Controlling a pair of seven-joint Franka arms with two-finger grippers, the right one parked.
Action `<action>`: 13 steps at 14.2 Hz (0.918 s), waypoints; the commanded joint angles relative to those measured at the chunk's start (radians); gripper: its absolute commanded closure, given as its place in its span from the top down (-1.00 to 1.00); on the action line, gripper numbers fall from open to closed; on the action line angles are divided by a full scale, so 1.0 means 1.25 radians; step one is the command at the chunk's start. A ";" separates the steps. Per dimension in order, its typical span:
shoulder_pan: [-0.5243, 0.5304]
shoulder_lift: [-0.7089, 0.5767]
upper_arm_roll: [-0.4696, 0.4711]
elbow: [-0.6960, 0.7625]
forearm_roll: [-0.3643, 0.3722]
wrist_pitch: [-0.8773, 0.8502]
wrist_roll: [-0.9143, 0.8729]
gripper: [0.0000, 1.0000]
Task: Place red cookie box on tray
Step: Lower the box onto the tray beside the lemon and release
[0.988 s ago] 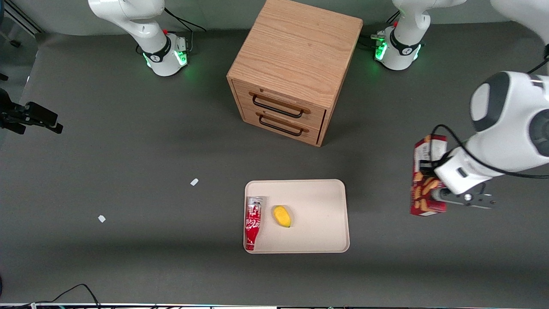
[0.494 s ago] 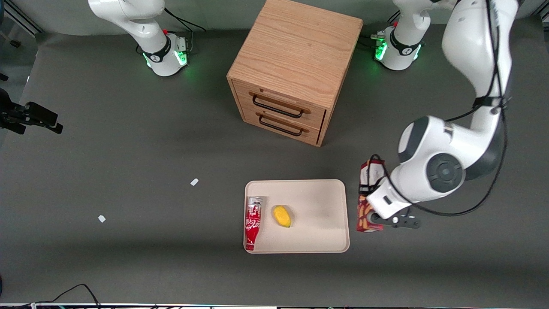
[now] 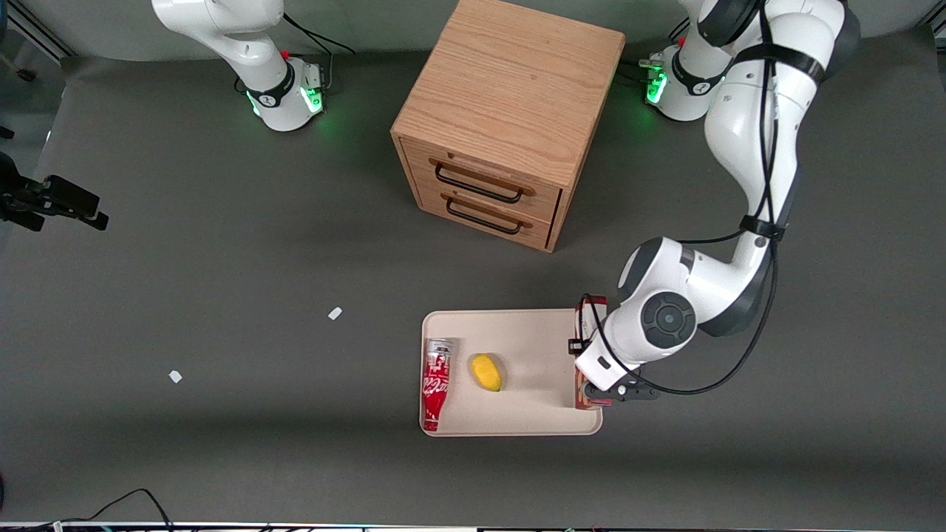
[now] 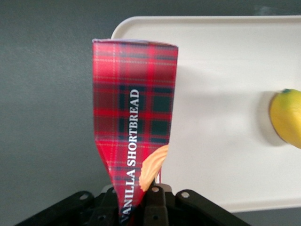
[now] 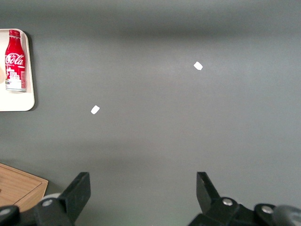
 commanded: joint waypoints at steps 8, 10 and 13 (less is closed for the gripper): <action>-0.037 0.045 0.022 0.030 0.060 0.059 -0.100 1.00; -0.037 0.036 0.020 0.031 0.058 0.060 -0.136 1.00; -0.021 -0.029 0.020 0.030 0.049 0.037 -0.135 1.00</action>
